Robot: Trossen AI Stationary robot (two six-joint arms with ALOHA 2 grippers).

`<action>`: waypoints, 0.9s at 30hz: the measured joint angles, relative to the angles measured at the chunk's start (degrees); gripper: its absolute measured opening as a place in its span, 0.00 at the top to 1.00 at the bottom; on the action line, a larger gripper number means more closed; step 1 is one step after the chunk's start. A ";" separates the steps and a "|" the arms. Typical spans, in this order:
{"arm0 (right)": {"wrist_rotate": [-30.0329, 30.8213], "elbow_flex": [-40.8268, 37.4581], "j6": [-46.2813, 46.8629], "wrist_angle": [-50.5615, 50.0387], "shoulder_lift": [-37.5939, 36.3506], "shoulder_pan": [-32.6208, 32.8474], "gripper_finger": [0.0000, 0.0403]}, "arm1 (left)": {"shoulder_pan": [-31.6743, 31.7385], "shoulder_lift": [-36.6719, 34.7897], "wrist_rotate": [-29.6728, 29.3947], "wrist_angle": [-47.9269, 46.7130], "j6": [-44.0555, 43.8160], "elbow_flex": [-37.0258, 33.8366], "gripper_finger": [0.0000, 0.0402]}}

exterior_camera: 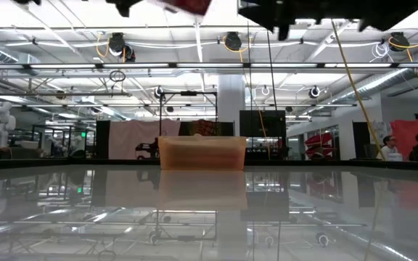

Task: Sort popcorn bags into baskets
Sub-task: Put the red popcorn bag into the orange bin

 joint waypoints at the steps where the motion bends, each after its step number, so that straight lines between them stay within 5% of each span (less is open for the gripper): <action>1: 0.04 -0.76 0.83 -3.51 -2.32 -0.01 0.47 | 0.50 -1.98 0.05 -5.35 -0.17 0.97 0.94; 8: -0.29 -9.48 6.76 -22.01 -15.06 0.88 0.42 | 5.69 -3.28 -0.13 -32.20 -0.01 13.44 0.96; 15: -0.45 -23.17 8.60 -15.05 -20.02 3.82 0.45 | 13.29 4.07 0.40 -50.49 4.59 24.30 0.94; 27: -0.49 -30.74 7.30 -8.46 -20.20 6.38 0.46 | 28.12 25.63 15.53 -70.29 12.62 43.36 0.93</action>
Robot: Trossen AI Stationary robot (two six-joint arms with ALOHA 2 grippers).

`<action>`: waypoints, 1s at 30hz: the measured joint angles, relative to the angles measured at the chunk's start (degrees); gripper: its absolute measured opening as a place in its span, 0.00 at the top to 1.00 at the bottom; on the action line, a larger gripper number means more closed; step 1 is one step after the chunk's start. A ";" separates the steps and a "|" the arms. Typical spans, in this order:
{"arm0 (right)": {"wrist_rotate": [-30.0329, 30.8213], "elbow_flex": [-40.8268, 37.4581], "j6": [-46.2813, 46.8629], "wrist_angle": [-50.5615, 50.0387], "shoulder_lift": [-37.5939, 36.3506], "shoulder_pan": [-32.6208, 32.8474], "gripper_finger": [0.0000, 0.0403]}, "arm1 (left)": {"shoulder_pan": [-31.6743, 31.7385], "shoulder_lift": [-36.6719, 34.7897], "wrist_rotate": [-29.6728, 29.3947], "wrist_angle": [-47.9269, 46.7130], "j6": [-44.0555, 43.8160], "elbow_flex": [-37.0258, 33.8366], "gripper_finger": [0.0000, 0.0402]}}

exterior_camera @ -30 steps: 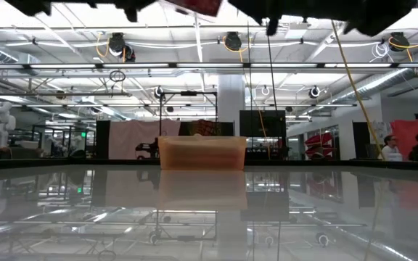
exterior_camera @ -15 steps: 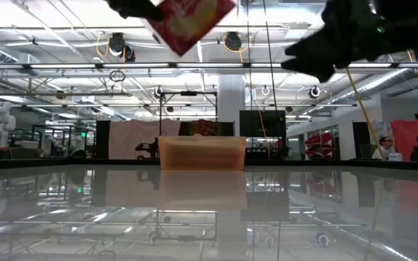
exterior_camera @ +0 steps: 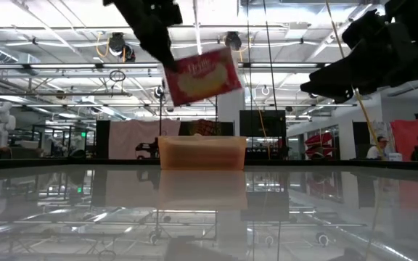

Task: Sort popcorn bags into baskets
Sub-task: Put the red popcorn bag into the orange bin

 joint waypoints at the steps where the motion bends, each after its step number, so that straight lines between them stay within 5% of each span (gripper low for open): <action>1: 0.00 0.00 -0.35 -0.08 0.02 0.14 0.46 | 0.83 1.62 1.12 -1.26 0.36 0.72 0.93; 17: 0.00 0.00 -1.34 -0.98 0.02 0.24 0.46 | 8.99 16.54 16.62 -7.03 4.13 2.34 0.93; 23: 0.02 0.00 -1.31 -0.98 0.02 0.24 0.46 | 9.75 17.42 15.51 -5.90 4.87 2.37 0.95; 30: 0.02 0.00 -1.31 -1.00 0.02 0.24 0.46 | 9.80 17.40 10.26 -1.39 3.88 2.37 0.66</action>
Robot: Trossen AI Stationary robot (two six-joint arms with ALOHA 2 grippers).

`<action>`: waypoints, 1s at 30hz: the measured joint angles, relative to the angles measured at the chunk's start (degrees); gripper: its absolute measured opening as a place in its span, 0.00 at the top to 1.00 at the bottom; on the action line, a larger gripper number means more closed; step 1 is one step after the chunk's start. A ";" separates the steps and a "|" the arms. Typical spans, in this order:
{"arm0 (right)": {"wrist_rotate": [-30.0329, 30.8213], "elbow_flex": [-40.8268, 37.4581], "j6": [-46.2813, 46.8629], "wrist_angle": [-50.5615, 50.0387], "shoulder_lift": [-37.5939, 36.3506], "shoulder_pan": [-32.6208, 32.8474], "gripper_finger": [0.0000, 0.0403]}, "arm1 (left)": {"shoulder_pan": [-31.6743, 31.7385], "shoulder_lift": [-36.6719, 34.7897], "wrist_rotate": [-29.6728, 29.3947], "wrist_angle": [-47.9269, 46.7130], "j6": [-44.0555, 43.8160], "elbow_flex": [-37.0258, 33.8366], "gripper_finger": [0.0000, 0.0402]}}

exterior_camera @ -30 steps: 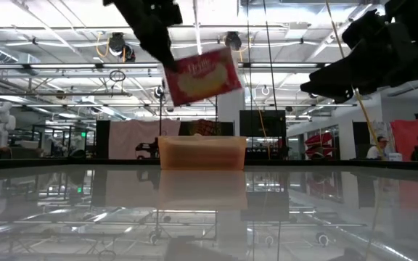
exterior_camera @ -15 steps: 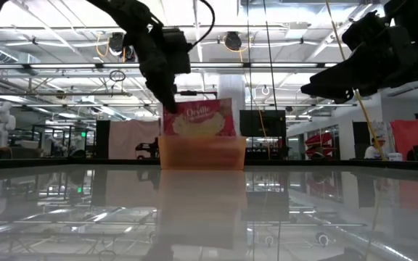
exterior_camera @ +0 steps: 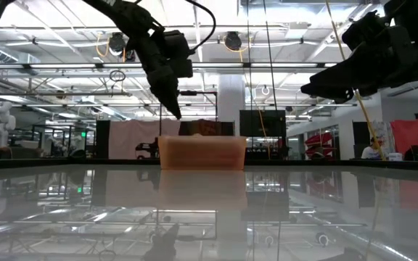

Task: Sort popcorn bags into baskets
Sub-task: Put the red popcorn bag into the orange bin, then return to Home Position

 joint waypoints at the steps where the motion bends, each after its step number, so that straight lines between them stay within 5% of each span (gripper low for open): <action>1: 0.00 0.00 0.00 -0.01 0.00 0.00 0.46 | -0.03 0.00 -0.54 0.21 -0.42 0.00 0.62; 6: 0.00 0.02 -0.08 -0.01 0.00 0.00 0.46 | -0.24 -0.10 -7.02 2.33 -5.14 0.00 0.44; 11: 0.23 0.02 -0.94 -0.02 -0.20 0.00 0.46 | -1.28 -2.00 -13.23 2.83 -13.96 -0.63 0.42; 16: 0.28 0.04 0.02 0.35 -2.14 0.22 0.54 | -9.24 -11.82 -15.85 15.67 -16.25 -10.46 0.57; 25: 1.70 0.13 -6.62 -1.84 -5.33 2.27 0.96 | -25.18 -30.66 -25.66 34.81 -22.07 -32.73 0.86; 30: 1.53 0.07 -7.55 -6.85 -6.37 2.25 0.95 | -31.29 -38.89 -29.12 42.84 -24.14 -43.53 0.97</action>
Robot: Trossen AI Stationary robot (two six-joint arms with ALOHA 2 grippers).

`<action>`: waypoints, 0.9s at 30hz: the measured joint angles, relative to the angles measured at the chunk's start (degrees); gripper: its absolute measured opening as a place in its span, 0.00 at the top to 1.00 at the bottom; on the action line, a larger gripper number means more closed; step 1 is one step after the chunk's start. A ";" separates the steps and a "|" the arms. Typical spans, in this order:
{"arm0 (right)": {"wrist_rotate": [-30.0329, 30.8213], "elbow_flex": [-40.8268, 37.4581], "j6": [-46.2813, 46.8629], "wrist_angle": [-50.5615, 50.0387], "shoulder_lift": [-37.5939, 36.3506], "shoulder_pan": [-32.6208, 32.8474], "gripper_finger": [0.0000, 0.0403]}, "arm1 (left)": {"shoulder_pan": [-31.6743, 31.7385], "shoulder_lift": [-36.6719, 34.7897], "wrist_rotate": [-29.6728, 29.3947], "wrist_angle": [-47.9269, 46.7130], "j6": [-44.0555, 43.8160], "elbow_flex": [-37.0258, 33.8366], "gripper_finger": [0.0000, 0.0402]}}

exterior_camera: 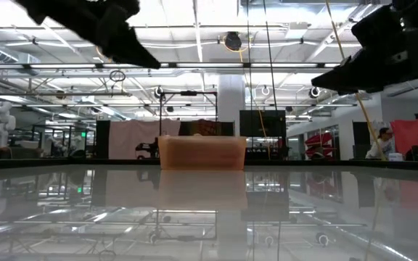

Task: Sort popcorn bags into baskets
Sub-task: Return to Home Position

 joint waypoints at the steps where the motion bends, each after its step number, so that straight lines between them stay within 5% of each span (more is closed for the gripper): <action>1: 0.00 -0.19 -0.63 -0.03 -0.01 0.00 0.95 | -0.68 -1.05 -0.34 1.52 -0.72 -1.84 0.98; 9: 0.24 -5.97 -2.67 6.32 -1.34 -0.06 0.99 | -3.32 -8.89 -1.71 11.45 -4.15 -15.58 0.96; 27: 0.26 -6.19 -6.90 0.21 -11.76 -0.15 1.00 | -4.77 -23.69 -3.09 11.83 -6.17 -26.70 0.98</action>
